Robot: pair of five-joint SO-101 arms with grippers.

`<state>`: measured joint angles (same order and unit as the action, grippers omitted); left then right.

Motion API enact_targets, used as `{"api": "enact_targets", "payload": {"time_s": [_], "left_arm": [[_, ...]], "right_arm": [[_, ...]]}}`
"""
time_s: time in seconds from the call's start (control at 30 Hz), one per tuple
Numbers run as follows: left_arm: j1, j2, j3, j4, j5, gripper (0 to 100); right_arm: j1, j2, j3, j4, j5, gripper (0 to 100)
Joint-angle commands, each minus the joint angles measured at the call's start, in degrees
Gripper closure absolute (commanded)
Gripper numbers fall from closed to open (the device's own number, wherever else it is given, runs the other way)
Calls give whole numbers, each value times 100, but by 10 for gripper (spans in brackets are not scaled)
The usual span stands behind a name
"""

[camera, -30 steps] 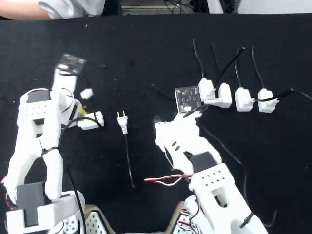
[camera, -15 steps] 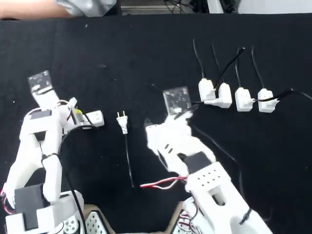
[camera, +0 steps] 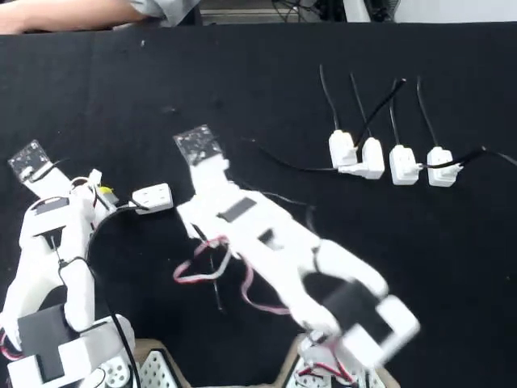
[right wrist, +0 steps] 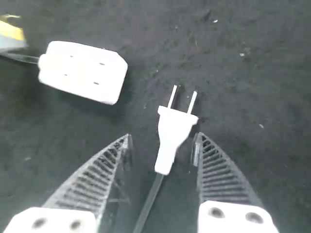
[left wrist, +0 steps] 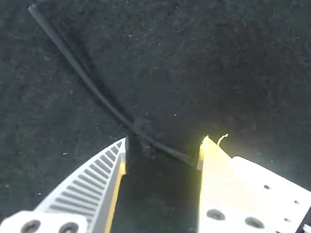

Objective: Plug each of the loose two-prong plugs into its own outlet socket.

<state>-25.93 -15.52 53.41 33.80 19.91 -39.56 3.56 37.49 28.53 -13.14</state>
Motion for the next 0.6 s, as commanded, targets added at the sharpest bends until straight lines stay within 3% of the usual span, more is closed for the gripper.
{"api": "enact_targets", "payload": {"time_s": [0.0, 0.17, 0.33, 0.4, 0.57], "left_arm": [[-57, -88, -66, -53, 79, 762], [-57, -88, -66, -53, 79, 762], [-57, -88, -57, -53, 79, 762], [-57, -88, -57, -53, 79, 762], [-48, -88, -57, -53, 79, 762]], "right_arm": [[-44, 637, -1147, 589, -53, 805], [264, 1103, -2176, 1705, -53, 815], [422, 1385, -2369, 1987, 9, 993], [580, 1393, -2378, 2127, 70, 981], [905, 637, -2422, 2831, 1064, 988]]}}
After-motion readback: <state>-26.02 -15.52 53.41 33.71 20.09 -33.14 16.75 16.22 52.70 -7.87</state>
